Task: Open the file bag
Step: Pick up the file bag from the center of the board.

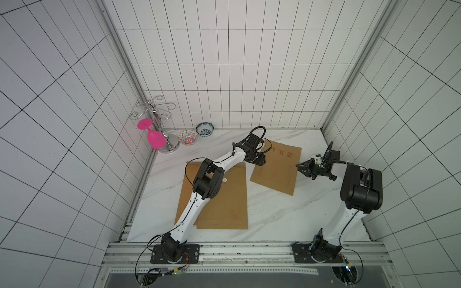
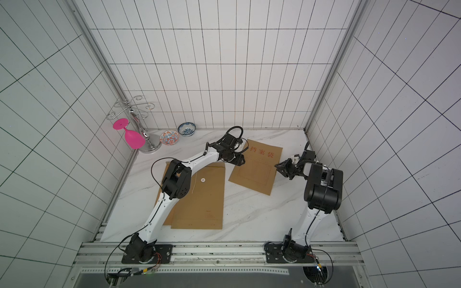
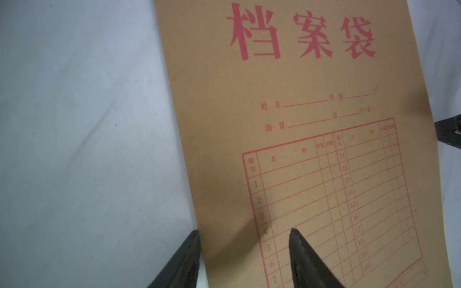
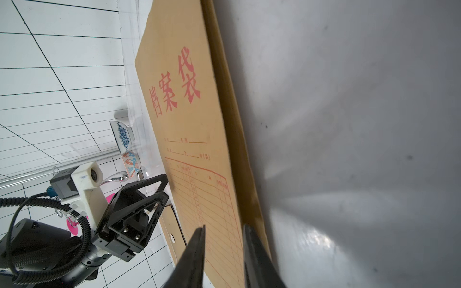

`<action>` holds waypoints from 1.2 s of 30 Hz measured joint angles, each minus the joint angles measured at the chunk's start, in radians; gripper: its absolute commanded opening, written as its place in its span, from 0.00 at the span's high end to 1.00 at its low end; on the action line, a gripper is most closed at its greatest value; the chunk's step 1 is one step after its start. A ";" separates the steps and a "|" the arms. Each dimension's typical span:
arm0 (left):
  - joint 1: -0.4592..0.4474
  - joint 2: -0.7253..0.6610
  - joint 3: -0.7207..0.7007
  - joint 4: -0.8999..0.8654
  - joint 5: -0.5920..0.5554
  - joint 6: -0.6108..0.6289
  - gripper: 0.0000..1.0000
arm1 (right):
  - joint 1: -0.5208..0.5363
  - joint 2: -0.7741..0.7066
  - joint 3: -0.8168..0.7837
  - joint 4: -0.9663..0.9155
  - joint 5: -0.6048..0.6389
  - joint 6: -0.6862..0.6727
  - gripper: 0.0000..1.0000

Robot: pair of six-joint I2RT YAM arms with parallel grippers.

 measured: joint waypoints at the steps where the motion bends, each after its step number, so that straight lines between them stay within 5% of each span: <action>1: 0.000 0.000 0.000 0.000 0.000 0.001 0.42 | 0.000 0.000 0.000 -0.001 0.000 0.000 0.73; 26: 0.005 0.000 0.002 -0.006 0.005 0.008 0.42 | 0.020 -0.026 -0.074 -0.077 0.045 -0.058 0.81; 36: 0.005 0.000 0.002 -0.006 0.008 0.009 0.42 | 0.021 -0.026 -0.093 -0.038 0.025 -0.034 0.97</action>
